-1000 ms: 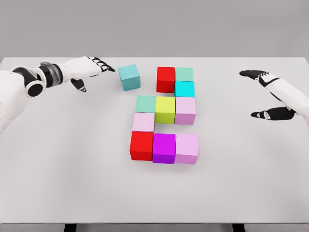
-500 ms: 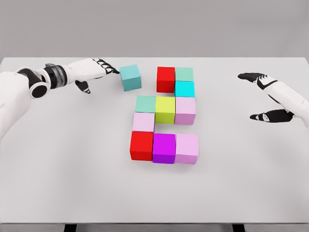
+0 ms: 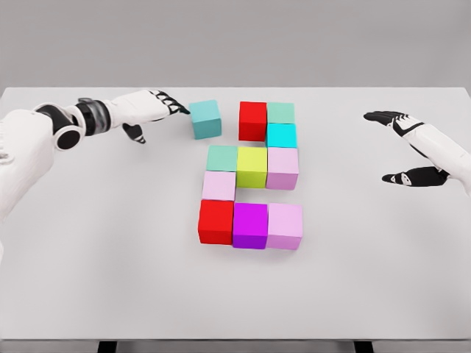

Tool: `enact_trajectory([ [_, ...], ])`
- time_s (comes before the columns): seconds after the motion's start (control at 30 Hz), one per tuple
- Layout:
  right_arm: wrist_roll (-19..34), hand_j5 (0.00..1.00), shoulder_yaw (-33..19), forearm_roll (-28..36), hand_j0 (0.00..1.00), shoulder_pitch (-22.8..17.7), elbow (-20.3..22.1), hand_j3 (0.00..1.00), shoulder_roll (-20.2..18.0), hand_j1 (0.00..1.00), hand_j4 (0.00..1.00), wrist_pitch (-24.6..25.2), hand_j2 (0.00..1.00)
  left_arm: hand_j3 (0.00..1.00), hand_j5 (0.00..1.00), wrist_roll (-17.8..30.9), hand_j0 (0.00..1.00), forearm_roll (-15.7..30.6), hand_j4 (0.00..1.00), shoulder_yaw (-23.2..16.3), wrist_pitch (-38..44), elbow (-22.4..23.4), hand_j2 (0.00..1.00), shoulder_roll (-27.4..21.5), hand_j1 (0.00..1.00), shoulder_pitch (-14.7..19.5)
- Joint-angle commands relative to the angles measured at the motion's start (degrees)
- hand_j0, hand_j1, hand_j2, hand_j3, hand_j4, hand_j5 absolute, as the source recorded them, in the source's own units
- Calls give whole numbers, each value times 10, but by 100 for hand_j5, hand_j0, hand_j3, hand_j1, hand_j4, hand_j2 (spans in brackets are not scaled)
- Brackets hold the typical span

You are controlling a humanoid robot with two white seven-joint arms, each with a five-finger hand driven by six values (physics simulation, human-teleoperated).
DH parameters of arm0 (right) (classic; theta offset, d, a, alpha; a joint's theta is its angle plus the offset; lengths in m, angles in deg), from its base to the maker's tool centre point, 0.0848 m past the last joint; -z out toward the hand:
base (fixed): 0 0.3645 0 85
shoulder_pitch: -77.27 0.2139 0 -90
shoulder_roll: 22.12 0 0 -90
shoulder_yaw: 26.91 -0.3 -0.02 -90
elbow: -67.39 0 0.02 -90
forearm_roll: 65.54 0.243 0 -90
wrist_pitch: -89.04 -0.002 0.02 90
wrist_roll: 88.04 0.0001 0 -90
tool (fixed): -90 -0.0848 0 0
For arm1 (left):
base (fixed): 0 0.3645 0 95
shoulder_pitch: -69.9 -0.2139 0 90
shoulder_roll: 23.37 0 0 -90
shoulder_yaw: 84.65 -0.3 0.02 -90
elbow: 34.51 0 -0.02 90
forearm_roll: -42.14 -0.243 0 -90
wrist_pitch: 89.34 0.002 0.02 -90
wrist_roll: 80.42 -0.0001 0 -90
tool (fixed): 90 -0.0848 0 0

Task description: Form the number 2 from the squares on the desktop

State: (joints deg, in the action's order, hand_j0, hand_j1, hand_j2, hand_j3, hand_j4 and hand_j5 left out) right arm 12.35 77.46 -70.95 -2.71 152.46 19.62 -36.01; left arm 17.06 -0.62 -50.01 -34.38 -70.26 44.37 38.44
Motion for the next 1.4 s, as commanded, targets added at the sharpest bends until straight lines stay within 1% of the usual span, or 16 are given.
enact_trajectory([
  [0.0, 0, 100, 0, 4, 100, 0, -1, 100, -1, 100, 100, 1, 100, 100, 100, 0, 100, 3, 100, 2, 0, 0, 100, 4, 100, 0],
  [0.5, -1, 100, 0, 4, 100, 0, -1, 100, -1, 100, 100, 1, 100, 100, 100, 8, 100, 5, 100, 2, 0, -2, 100, 14, 100, 1],
  [0.93, -1, 100, -1, 5, 100, 0, -1, 100, 0, 100, 100, 1, 100, 100, 100, 8, 100, 4, 100, 3, 0, 18, 100, 13, 100, 10],
  [1.27, -1, 100, -1, 5, 100, 0, -1, 100, 0, 100, 100, 1, 100, 100, 100, 8, 100, 5, 100, 2, 0, 16, 100, 17, 100, 10],
  [1.37, -1, 100, -1, 5, 100, 0, -1, 100, 0, 100, 100, 1, 100, 100, 100, 8, 100, 5, 100, 2, 0, 16, 100, 25, 100, 10],
])
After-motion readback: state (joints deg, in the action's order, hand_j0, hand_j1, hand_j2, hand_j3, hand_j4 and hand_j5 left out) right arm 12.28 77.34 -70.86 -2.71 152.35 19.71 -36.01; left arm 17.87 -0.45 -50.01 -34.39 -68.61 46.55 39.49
